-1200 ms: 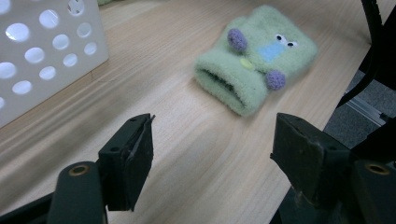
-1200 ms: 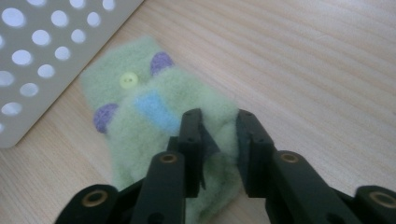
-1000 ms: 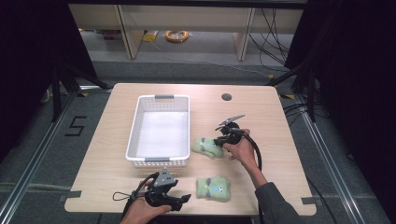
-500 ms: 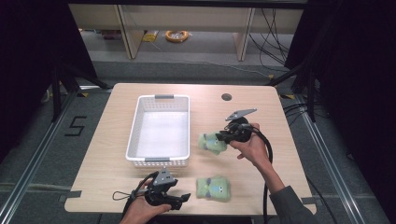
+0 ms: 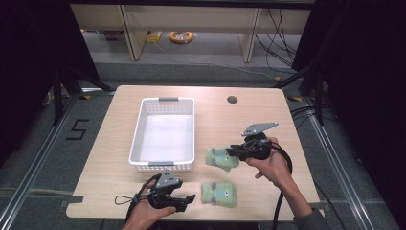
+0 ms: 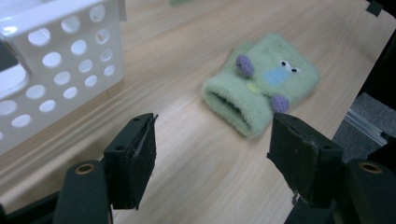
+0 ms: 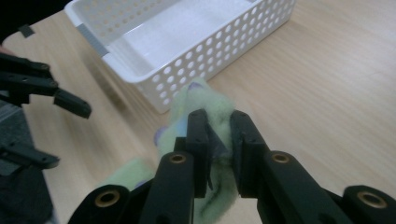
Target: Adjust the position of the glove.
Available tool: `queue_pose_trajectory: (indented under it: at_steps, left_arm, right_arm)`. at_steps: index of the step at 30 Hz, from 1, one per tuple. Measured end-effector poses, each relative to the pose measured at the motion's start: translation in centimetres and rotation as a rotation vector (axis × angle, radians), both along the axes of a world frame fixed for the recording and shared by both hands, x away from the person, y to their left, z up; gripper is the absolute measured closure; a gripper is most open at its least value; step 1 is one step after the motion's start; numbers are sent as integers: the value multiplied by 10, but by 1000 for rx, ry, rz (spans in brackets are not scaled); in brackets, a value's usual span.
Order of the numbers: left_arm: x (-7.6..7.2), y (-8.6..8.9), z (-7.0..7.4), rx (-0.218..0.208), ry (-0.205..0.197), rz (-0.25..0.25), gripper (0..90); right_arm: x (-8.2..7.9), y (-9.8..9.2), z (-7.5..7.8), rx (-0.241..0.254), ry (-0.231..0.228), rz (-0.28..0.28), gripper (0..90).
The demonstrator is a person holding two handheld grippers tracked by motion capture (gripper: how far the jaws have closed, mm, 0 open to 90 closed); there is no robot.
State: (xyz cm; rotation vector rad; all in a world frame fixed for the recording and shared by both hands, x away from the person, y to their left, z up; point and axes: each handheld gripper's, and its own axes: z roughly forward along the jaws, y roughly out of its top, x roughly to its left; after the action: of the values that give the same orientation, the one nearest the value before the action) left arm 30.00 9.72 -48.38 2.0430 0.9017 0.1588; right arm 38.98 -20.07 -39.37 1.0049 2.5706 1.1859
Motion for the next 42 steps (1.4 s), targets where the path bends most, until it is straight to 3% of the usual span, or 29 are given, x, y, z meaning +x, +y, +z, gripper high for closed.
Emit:
queue_pose_trajectory:
  at_steps: [4,7,9,12,14,15,16,18,19,20,25,27,28,29,30,32,37,38,39,42]
  left_arm:
    - [4,-2,2,-10,14,3,332]
    - [8,-8,5,-24,-18,17,347]
    - [9,-10,6,-26,-18,3,352]
    - [11,-16,9,-23,-35,-7,358]
    - [13,-19,9,-23,-28,-6,376]
    - [14,-21,9,-29,-24,-7,380]
    - [16,-21,9,-7,-26,-45,383]
    - [15,-27,6,-34,-33,-36,390]
    - [15,-28,7,-28,-26,-47,395]
    - [14,-30,6,-32,-29,-48,396]
    - [16,-37,4,-41,-38,-64,410]
    - [17,-38,4,-50,-46,-61,460]
    - [18,-37,4,-40,-71,-79,504]
    - [17,-37,4,-40,-79,-76,563]
    - [17,-35,5,-33,-78,-87,652]
    - [15,-34,6,-51,-77,-74,746]
    - [8,-27,13,-73,-59,-115,792]
    - [7,-25,15,-57,-41,-127,796]
    - [4,-25,15,-85,-37,-123,799]
    - [0,-24,15,-72,-31,-153,803]
  right_arm:
    - [-9,-3,-6,14,11,18,799]
    - [-16,-4,-5,18,3,38,799]
    - [-23,-2,-4,40,8,30,799]
    - [-30,-2,-2,48,9,67,799]
    - [-35,-2,-1,56,1,70,799]
    - [-39,-1,-1,63,18,70,798]
    - [-40,-1,-2,67,1,80,799]
    - [-46,0,-2,74,19,88,798]
    - [-45,-1,-3,70,-18,101,798]
    - [-49,1,-4,82,9,90,798]
    - [-53,4,-5,90,5,120,798]
    - [-53,6,-7,94,18,137,798]
    - [-53,6,-7,85,13,131,798]
    - [-52,8,-9,88,2,134,798]
    - [-52,9,-9,93,20,142,798]
    - [-52,9,-9,92,22,134,797]
    - [-51,5,-12,101,30,118,796]
    - [-50,2,-14,108,15,122,796]
    - [-52,1,-16,119,50,109,796]
    - [-53,-6,-26,119,59,102,796]
